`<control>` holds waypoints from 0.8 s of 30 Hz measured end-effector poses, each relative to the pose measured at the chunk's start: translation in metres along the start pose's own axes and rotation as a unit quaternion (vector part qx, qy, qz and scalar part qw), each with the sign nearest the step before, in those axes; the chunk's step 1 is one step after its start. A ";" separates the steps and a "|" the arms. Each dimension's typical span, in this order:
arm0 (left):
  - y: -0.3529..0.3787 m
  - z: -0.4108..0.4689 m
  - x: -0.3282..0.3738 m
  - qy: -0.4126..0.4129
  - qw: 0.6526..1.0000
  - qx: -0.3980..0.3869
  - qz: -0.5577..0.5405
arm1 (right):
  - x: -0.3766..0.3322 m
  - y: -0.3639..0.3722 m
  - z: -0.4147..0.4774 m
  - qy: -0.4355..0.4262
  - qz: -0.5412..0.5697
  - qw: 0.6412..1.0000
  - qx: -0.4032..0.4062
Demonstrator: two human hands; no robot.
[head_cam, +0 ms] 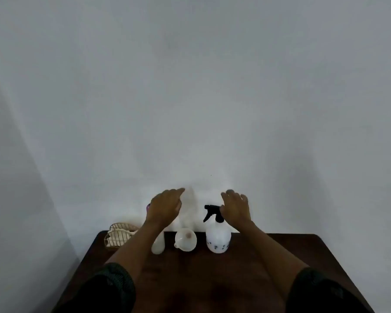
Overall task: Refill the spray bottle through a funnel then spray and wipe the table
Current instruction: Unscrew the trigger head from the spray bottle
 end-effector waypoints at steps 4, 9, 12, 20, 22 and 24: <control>0.034 -0.014 -0.011 -0.057 0.995 -0.063 -0.057 | -0.006 0.038 -0.001 -0.006 0.066 0.992 -0.112; 0.054 -0.021 -0.014 -0.091 0.988 -0.056 -0.114 | -0.010 0.049 0.000 0.010 0.076 0.996 -0.050; 0.062 -0.031 -0.011 -0.111 0.980 -0.046 -0.156 | -0.003 0.052 -0.002 0.027 0.140 0.989 -0.047; 0.090 -0.095 0.005 -0.146 0.943 -0.064 -0.293 | 0.009 0.026 -0.060 -0.040 0.238 0.969 -0.058; 0.100 -0.119 0.011 -0.184 0.922 -0.085 -0.330 | 0.007 0.014 -0.084 -0.050 0.265 0.961 -0.065; 0.108 -0.148 0.023 -0.209 0.896 -0.118 -0.373 | 0.002 0.003 -0.114 -0.067 0.285 0.952 -0.085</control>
Point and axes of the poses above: each hand's wrist, its own z-axis towards the middle knuckle, its own y-axis out of the palm, x = y × z, the point moved 6 cm from there along z, towards the middle knuckle, and after that the axes turned 9 degrees about -z, right-handed, at the moved point
